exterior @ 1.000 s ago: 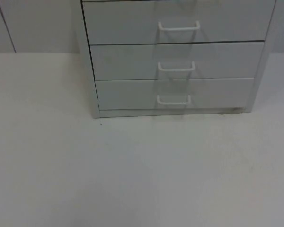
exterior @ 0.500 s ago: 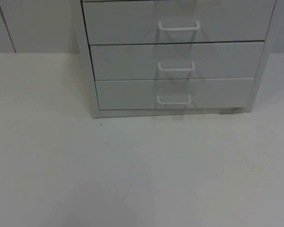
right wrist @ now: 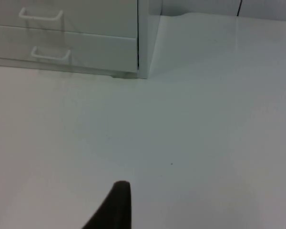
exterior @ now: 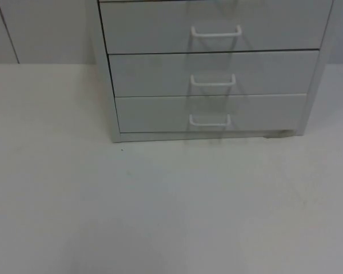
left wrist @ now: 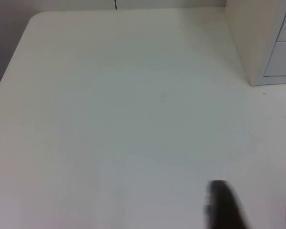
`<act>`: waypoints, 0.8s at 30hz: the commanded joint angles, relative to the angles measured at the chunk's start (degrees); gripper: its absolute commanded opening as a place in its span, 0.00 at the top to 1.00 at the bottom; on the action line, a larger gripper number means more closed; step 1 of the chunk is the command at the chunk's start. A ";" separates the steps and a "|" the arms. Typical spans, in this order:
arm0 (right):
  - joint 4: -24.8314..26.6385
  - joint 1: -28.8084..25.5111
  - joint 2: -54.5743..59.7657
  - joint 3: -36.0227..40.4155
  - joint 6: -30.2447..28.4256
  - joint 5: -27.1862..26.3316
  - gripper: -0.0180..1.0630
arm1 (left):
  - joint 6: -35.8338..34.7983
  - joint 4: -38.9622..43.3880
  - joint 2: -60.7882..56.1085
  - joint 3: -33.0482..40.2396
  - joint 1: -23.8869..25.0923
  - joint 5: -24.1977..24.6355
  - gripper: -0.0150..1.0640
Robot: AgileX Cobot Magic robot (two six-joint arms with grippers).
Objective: Open the drawer with the left hand, place the block into the drawer with the right hand, then close the drawer with the left hand.
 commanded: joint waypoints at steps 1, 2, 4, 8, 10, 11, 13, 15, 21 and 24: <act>-0.06 0.19 -0.13 0.34 0.21 -0.91 0.01 | -0.46 0.30 -0.21 0.19 -0.26 -0.57 0.48; -0.06 0.19 -0.13 0.34 0.21 -0.91 0.01 | -0.46 0.30 -0.21 0.19 -0.26 -0.57 0.34; -0.35 0.19 -0.13 0.34 0.74 -0.91 0.01 | -0.46 0.30 -0.21 0.19 -0.26 -0.57 0.21; -3.18 0.19 -0.13 0.34 4.53 -1.02 0.01 | -0.46 0.30 -0.21 0.19 -0.26 -0.57 0.01; -4.16 0.19 -0.13 0.34 5.27 -1.02 0.01 | -0.46 0.30 -0.21 0.19 -0.26 -0.57 0.01; -4.32 0.19 -0.13 0.44 5.57 -1.02 0.01 | -0.46 0.30 -0.21 0.19 -0.26 -0.57 0.01; -4.32 0.19 -0.13 0.44 5.57 -1.02 0.01 | -0.46 0.30 -0.21 0.19 -0.26 -0.57 0.01; -4.32 0.19 -0.13 0.44 5.57 -1.02 0.01 | -0.46 0.30 -0.21 0.19 -0.26 -0.57 0.01; -4.14 0.19 -0.13 0.44 5.03 -1.02 0.01 | -0.46 0.30 -0.21 0.19 -0.26 -0.57 0.01; -4.14 0.19 -0.13 0.44 5.03 -1.02 0.01 | -0.46 0.30 -0.21 0.19 -0.26 -0.57 0.01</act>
